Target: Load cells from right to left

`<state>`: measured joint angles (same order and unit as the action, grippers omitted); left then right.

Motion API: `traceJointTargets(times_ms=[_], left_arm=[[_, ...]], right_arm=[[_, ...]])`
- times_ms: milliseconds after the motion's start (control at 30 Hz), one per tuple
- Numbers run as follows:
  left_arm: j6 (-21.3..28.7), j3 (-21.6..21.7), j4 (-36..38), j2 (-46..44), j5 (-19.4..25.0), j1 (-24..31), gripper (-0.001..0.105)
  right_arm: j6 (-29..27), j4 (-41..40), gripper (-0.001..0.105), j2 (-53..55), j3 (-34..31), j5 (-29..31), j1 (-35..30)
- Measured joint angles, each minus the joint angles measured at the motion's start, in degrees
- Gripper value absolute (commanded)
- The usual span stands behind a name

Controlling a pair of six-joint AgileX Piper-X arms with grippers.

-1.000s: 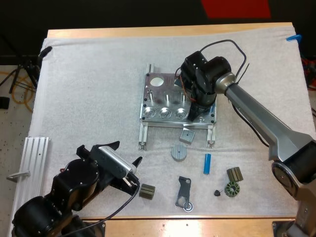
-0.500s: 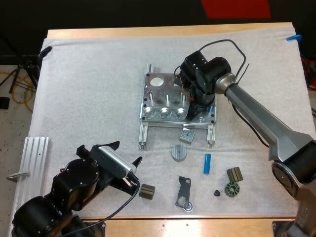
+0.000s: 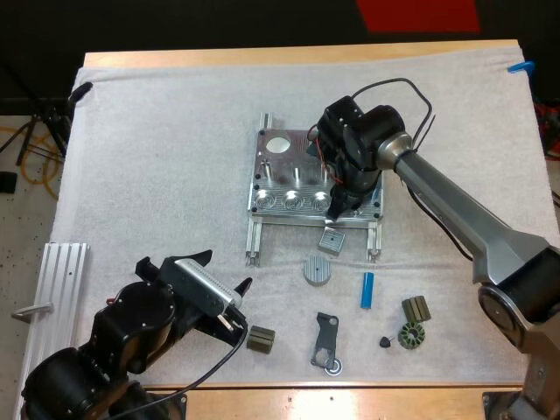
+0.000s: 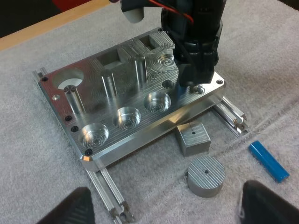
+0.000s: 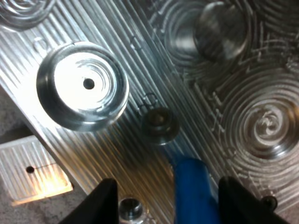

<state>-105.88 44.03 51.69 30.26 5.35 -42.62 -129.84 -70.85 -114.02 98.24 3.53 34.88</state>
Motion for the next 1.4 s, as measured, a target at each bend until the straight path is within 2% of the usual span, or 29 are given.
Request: traceJointTargets(times_ms=[333, 533, 900, 1167, 1400], left_arm=[[0.0, 0.0, 0.0, 0.0, 0.0, 0.0, 0.064], [0.0, 0.0, 0.0, 0.0, 0.0, 0.0, 0.064], [0.0, 0.0, 0.0, 0.0, 0.0, 0.0, 0.064], [0.0, 0.0, 0.0, 0.0, 0.0, 0.0, 0.064], [0.0, 0.0, 0.0, 0.0, 0.0, 0.0, 0.064]], right_arm=[[0.0, 2.4, 0.048, 5.6, 0.0, -0.1, 0.0], [0.0, 2.7, 0.048, 6.6, 0.0, 6.0, 0.0], [0.0, 2.8, 0.048, 6.3, 0.0, 6.7, 0.0], [0.0, 4.0, 0.048, 5.8, -1.9, 11.1, 0.0], [-0.1, 4.9, 0.048, 5.5, -1.9, 11.5, 0.0]])
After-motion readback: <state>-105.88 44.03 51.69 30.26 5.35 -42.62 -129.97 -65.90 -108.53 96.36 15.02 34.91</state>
